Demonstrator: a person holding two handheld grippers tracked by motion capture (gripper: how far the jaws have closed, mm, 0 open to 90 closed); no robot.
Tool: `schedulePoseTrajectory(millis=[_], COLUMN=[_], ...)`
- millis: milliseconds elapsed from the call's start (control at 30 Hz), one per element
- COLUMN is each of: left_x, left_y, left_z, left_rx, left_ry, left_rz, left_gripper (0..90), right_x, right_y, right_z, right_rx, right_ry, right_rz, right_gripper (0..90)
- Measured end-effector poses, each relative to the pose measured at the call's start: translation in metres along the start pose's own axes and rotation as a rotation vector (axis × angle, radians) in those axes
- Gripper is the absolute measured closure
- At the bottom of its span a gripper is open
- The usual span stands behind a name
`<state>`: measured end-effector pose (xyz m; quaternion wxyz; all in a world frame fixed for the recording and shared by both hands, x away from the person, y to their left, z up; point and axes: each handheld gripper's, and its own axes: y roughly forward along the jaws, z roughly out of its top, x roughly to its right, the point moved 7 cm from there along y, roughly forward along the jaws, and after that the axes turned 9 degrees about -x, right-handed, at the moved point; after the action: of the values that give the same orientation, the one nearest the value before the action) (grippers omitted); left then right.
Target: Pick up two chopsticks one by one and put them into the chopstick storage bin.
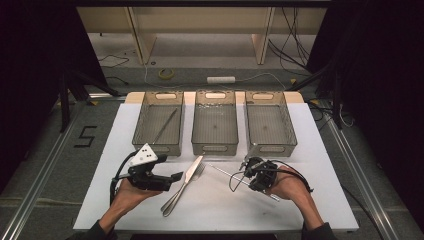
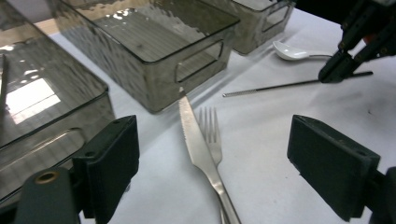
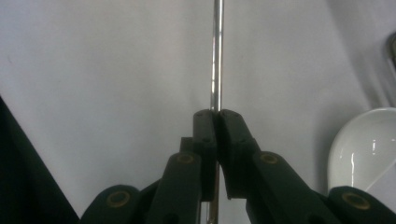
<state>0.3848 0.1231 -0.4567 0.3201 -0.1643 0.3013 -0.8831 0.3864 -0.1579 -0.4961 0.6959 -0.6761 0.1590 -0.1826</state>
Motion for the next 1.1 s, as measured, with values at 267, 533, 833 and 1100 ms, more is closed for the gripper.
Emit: schedulePoseTrajectory(millis=[267,533,833,1100], left_x=[0.019,0.042,0.055,0.067], left_y=[0.011,0.027,0.042,0.051], left_z=[0.006,0.007,0.006,-0.002], left_rx=[-0.038,-0.113,-0.19,-0.268], left_ry=[0.083,0.159,0.261,0.37], left_rz=[-0.054,-0.105,-0.112,-0.118], left_gripper=[16.5,17.1,22.8,40.1], right_x=[-0.014,-0.036,-0.05,-0.059], right_y=[-0.016,-0.025,-0.031,-0.035], right_z=[0.01,0.025,0.035,0.04], right_rx=[0.039,0.05,0.055,0.064], right_ry=[-0.057,-0.179,-0.262,-0.302], right_rz=[-0.027,-0.03,-0.042,-0.048], right_gripper=[86.0,86.0,86.0,86.0])
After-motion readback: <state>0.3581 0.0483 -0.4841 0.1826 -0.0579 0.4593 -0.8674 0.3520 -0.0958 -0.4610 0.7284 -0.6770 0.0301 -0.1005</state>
